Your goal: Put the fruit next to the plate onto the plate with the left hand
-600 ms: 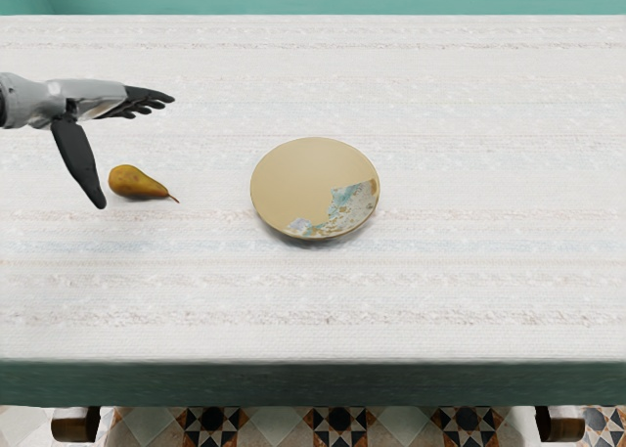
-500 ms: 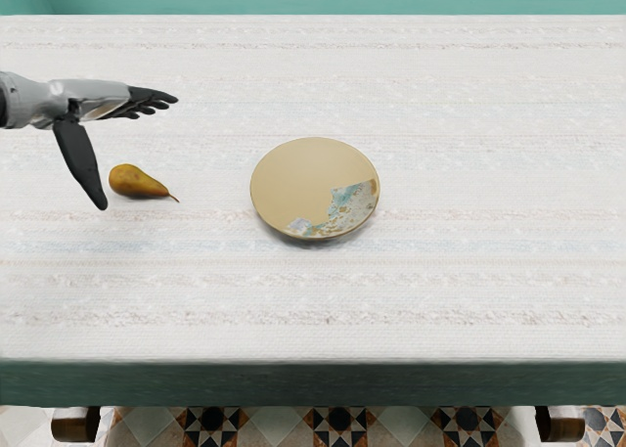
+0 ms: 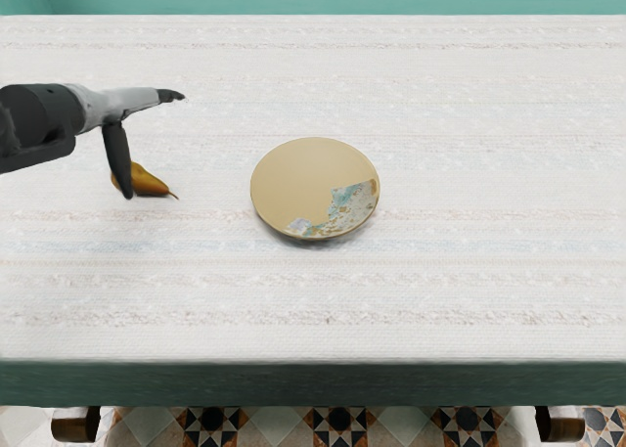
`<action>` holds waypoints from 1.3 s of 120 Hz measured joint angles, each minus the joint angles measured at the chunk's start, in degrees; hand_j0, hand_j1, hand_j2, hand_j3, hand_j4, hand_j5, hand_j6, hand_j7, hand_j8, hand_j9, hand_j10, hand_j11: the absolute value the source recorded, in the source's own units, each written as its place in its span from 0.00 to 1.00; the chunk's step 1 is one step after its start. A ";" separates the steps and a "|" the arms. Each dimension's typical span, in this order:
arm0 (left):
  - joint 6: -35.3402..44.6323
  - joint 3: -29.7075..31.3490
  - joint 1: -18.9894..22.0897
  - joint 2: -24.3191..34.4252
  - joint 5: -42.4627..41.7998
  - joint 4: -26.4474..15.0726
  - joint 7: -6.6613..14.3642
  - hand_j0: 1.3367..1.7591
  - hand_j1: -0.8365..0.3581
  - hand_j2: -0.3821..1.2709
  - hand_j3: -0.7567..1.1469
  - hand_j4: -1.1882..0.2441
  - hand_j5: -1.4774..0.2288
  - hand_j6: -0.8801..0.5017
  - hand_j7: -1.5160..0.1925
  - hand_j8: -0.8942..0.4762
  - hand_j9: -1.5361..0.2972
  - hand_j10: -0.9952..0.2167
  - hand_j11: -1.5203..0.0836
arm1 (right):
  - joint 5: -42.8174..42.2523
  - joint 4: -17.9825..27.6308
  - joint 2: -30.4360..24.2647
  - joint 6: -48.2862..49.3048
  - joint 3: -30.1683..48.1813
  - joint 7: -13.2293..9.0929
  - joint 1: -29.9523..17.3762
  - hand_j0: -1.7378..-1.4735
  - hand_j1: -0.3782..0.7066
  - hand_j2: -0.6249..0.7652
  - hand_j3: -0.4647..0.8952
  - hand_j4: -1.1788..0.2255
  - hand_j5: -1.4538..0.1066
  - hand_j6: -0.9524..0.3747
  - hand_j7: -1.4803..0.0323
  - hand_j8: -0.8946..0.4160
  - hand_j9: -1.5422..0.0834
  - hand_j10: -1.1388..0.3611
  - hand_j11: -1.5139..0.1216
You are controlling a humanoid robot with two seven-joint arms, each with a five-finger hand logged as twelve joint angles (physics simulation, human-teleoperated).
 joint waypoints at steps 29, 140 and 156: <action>4.85 5.93 1.37 -11.20 8.71 11.07 5.57 0.76 0.98 0.23 0.40 0.82 0.85 0.62 0.88 0.64 0.83 0.81 0.94 | 0.00 0.00 0.00 0.01 0.00 0.00 0.00 0.30 0.03 0.45 0.34 0.84 0.93 0.72 0.98 0.68 0.95 0.76 0.93; 8.23 16.77 2.62 -20.18 9.98 19.35 7.69 0.76 0.82 0.25 0.40 0.71 0.74 0.51 0.76 0.52 0.72 0.68 0.81 | -0.01 0.00 0.00 -0.02 0.00 0.00 0.00 0.30 0.03 0.45 0.34 0.84 0.93 0.72 0.98 0.68 0.95 0.76 0.93; 8.15 16.75 2.70 -20.60 9.94 19.26 7.69 0.76 0.77 0.26 0.40 0.67 0.69 0.47 0.71 0.48 0.68 0.63 0.76 | 0.01 0.00 0.00 -0.02 0.00 0.00 0.00 0.30 0.03 0.45 0.34 0.84 0.93 0.72 0.98 0.68 0.95 0.76 0.93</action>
